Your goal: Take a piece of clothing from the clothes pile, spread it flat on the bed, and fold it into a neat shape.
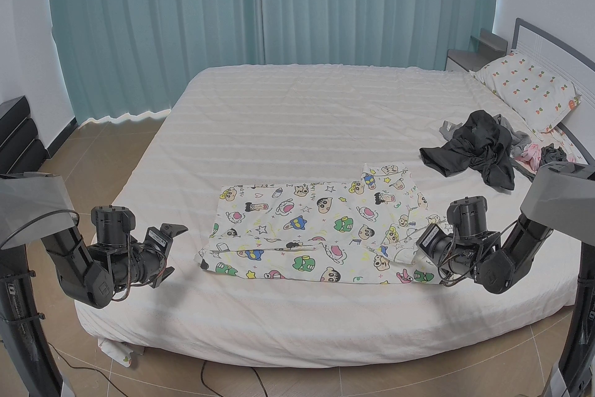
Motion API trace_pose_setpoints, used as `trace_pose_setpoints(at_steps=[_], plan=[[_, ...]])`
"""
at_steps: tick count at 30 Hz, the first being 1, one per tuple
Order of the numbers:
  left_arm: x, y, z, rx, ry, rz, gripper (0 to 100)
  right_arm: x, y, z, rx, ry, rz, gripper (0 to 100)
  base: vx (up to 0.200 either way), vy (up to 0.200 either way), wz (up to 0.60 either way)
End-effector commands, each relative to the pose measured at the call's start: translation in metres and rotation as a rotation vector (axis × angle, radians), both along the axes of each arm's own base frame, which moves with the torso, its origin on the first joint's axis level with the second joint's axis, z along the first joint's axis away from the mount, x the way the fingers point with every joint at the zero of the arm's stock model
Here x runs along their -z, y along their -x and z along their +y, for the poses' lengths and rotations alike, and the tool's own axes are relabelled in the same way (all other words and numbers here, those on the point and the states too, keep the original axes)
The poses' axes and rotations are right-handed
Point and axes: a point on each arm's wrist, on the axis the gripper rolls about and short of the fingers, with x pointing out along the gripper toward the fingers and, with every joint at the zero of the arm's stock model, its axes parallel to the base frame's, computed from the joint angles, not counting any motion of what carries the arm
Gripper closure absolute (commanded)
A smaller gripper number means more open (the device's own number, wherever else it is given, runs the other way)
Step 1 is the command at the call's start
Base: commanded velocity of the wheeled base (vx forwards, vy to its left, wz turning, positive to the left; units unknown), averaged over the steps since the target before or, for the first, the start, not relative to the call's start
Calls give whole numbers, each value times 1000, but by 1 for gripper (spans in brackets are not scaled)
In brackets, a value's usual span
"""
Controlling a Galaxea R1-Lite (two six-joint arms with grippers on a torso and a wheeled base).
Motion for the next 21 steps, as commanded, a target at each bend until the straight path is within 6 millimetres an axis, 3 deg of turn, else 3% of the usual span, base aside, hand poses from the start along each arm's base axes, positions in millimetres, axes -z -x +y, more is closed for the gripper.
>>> trace_pose_setpoints(at_steps=[1, 4, 8, 21], plan=[[1, 0, 0, -2, 1, 2, 0, -4, 12, 4, -16, 5, 6, 100, 0, 0, 0], [1, 0, 0, -1, -1, 2, 0, -14, 9, 4, -17, -2, -31, 100, 0, 0, 0], [0, 0, 0, -1, -1, 0, 0, -28, -9, 6, -9, -8, -79, 100, 0, 0, 0], [1, 0, 0, -1, -1, 2, 0, -64, -41, 12, -11, 28, -31, 100, 0, 0, 0]])
